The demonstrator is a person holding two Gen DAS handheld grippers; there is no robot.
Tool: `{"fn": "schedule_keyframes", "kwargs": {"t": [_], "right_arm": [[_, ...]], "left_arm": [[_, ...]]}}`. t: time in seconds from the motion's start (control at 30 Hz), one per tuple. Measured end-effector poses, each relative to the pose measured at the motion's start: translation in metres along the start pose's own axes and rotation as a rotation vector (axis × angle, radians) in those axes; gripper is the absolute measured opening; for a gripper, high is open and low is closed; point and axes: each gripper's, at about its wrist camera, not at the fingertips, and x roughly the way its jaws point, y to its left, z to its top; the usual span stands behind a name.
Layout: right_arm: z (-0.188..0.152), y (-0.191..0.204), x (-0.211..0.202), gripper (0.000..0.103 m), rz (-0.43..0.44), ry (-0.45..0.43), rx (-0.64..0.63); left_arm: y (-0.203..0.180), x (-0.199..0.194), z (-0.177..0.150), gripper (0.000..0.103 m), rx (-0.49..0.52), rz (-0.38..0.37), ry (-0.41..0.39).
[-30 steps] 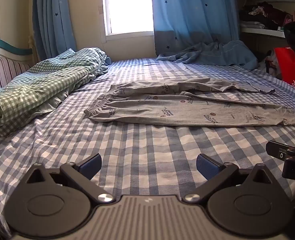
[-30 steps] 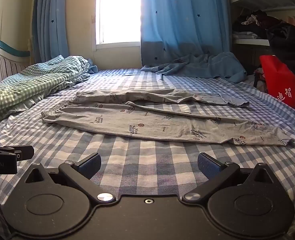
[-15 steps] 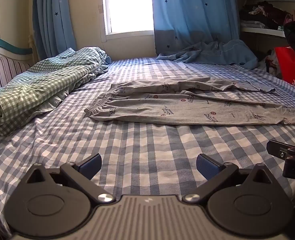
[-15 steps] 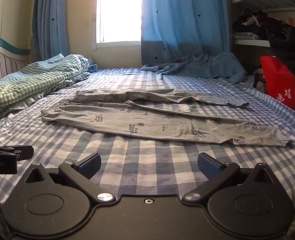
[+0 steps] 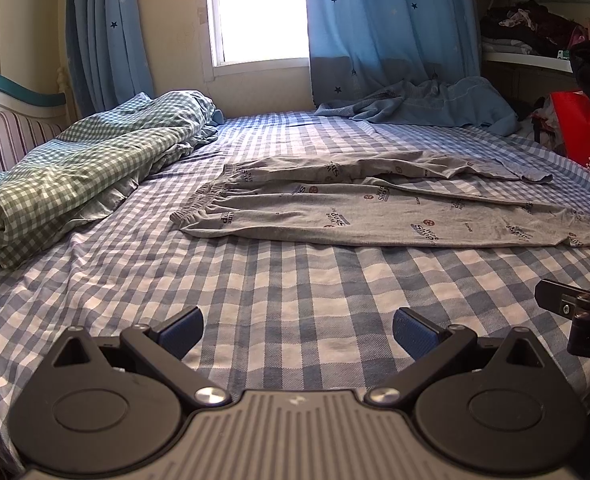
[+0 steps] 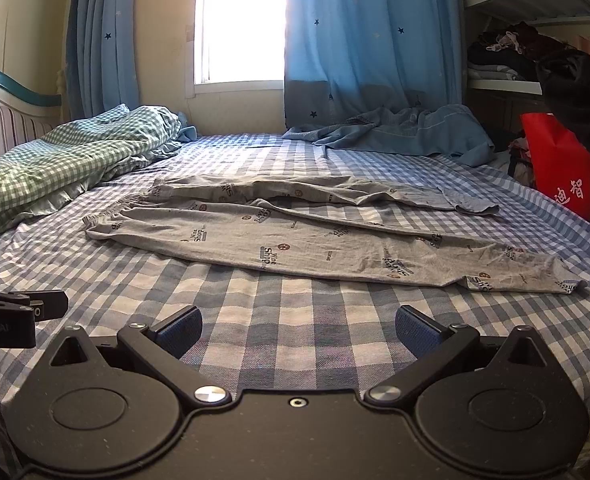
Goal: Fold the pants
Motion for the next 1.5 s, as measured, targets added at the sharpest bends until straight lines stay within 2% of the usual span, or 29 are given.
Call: {"fn": "schedule_keyframes", "kwargs": {"t": [0.47,0.6,0.67,0.9,0.93,1.33,1.5], "right_arm": [[0.0,0.0,0.001,0.102,-0.003,0.003,-0.003],[0.009,0.001,-0.004,0.102,-0.005,0.005,-0.004],[0.0,0.003,-0.005,0.102,-0.005,0.006,-0.004],[-0.005,-0.001,0.001,0.102,-0.019,0.02,-0.011],[0.002,0.003,-0.002,0.102,-0.023,0.026,-0.015],[0.007,0.011,-0.01,0.102,-0.114,0.107,-0.048],[0.014,0.012,-0.023,0.102,-0.103,0.086,-0.042]], "left_arm": [[0.002,0.003,-0.004,0.103,-0.004,-0.005,0.008],[0.002,0.006,-0.004,0.103,-0.001,-0.005,0.014],[0.002,0.006,-0.005,0.103,-0.004,-0.008,0.017],[0.005,0.003,-0.005,0.103,-0.029,-0.034,0.028],[0.005,0.003,-0.005,0.103,-0.032,-0.036,0.029],[0.015,-0.004,-0.009,0.103,-0.082,-0.079,0.068],[0.019,-0.007,-0.004,0.103,-0.094,-0.101,0.072]]}}
